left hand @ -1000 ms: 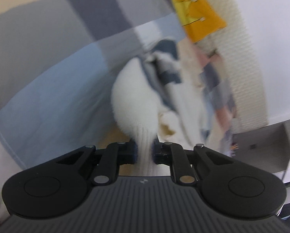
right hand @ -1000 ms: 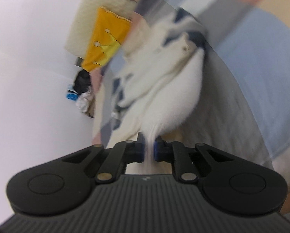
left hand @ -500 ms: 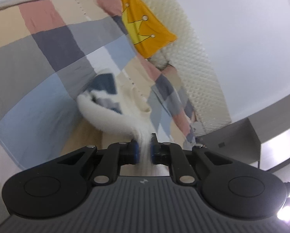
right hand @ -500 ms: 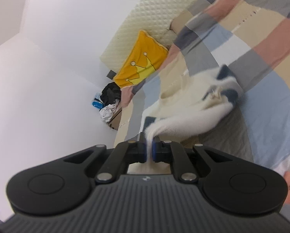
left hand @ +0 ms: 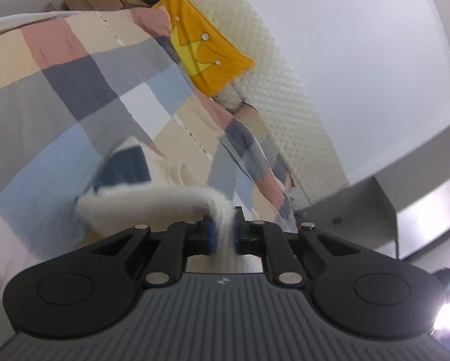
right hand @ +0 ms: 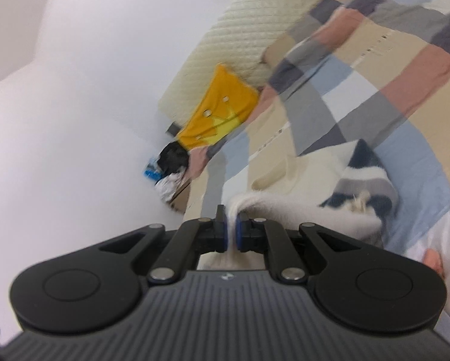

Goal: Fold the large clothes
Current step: 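Lift the hem with both tools and carry it toward the collar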

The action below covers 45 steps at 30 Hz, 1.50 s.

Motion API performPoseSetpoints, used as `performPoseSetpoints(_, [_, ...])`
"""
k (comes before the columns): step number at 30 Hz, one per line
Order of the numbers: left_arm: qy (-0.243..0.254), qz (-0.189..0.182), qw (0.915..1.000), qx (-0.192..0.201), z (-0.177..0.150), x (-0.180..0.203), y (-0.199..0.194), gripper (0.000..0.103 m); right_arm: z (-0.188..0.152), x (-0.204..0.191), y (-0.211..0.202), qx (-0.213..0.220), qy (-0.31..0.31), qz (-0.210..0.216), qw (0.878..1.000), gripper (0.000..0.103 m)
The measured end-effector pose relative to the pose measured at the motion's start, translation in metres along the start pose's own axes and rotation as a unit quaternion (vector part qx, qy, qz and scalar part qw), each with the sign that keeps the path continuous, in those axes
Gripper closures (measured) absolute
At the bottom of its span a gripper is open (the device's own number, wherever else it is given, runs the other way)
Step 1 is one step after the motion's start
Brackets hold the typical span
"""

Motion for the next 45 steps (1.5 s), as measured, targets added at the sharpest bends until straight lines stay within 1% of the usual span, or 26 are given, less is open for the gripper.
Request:
performPoseSetpoints(2, [-0.021,0.011,0.9997,0.006,0.016,-0.005,0.027,0.09,0.013,0.008,0.023,0.013,0.026,-0.011,1.0,0.094])
performPoseSetpoints(4, [-0.026,0.024,0.9993,0.015,0.032,-0.005,0.05,0.09,0.028,0.013,0.048,0.027,0.035,-0.03,0.999,0.094])
performPoseSetpoints(6, [-0.018,0.043,0.9986,0.025,0.048,-0.005,0.073,0.09,0.042,0.018,0.065,0.04,0.039,-0.04,0.998,0.094])
performPoseSetpoints(10, [-0.018,0.065,0.9969,0.04,0.076,-0.012,0.12,0.09,0.065,0.031,0.103,0.057,0.055,-0.056,0.995,0.094])
performPoseSetpoints(13, [-0.02,0.085,0.9951,0.046,0.094,-0.025,0.165,0.09,0.078,0.045,0.135,0.068,0.058,-0.078,0.993,0.094])
performPoseSetpoints(17, [-0.039,0.104,0.9931,0.037,0.108,-0.055,0.224,0.09,0.087,0.079,0.175,0.072,0.094,-0.1,0.988,0.094])
performPoseSetpoints(19, [-0.033,0.11,0.9927,0.035,0.111,-0.069,0.248,0.09,0.09,0.098,0.194,0.073,0.104,-0.108,0.986,0.094])
performPoseSetpoints(21, [-0.012,0.104,0.9935,0.046,0.113,-0.079,0.268,0.09,0.091,0.111,0.211,0.078,0.093,-0.116,0.986,0.094])
performPoseSetpoints(23, [0.006,0.115,0.9924,0.043,0.113,-0.09,0.286,0.09,0.087,0.123,0.226,0.081,0.064,-0.136,0.985,0.094])
performPoseSetpoints(25, [0.019,0.119,0.992,0.038,0.116,-0.099,0.303,0.09,0.084,0.135,0.24,0.079,0.043,-0.148,0.985,0.094])
performPoseSetpoints(28, [0.011,0.124,0.9919,0.023,0.125,-0.112,0.329,0.09,0.086,0.151,0.258,0.069,0.044,-0.16,0.984,0.094])
performPoseSetpoints(30, [0.002,0.122,0.9923,0.017,0.134,-0.119,0.345,0.09,0.091,0.153,0.268,0.075,0.038,-0.158,0.984,0.094])
performPoseSetpoints(32, [-0.025,0.11,0.9936,0.009,0.143,-0.13,0.358,0.09,0.095,0.158,0.279,0.074,0.037,-0.159,0.984,0.094])
performPoseSetpoints(33, [-0.029,0.11,0.9935,0.007,0.146,-0.137,0.365,0.089,0.098,0.159,0.282,0.078,0.035,-0.156,0.984,0.094])
performPoseSetpoints(35, [-0.02,0.116,0.993,0.006,0.15,-0.145,0.375,0.089,0.103,0.162,0.291,0.077,0.036,-0.146,0.986,0.094])
performPoseSetpoints(37, [-0.023,0.121,0.9924,0.0,0.155,-0.153,0.386,0.089,0.109,0.169,0.3,0.074,0.054,-0.137,0.986,0.094])
performPoseSetpoints(39, [-0.025,0.121,0.9923,0.003,0.162,-0.156,0.393,0.089,0.114,0.176,0.311,0.07,0.066,-0.135,0.986,0.094])
performPoseSetpoints(41, [-0.007,0.117,0.9931,0.008,0.168,-0.154,0.401,0.089,0.118,0.181,0.324,0.068,0.062,-0.142,0.986,0.094])
performPoseSetpoints(43, [0.028,0.129,0.9913,0.003,0.171,-0.151,0.408,0.089,0.119,0.186,0.332,0.066,0.049,-0.148,0.986,0.094])
performPoseSetpoints(45, [0.033,0.132,0.9907,-0.009,0.173,-0.157,0.415,0.089,0.119,0.192,0.336,0.062,0.042,-0.148,0.986,0.094])
Point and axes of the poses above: each gripper's, at about its wrist camera, not at the fingertips, and y roughly the way its jaws point, x to its right, z to its top, the point moved 8 cm from there along y, roughly the way its jaws point, and after that the axes turned 8 degrees about -x, right-handed, at the moved point
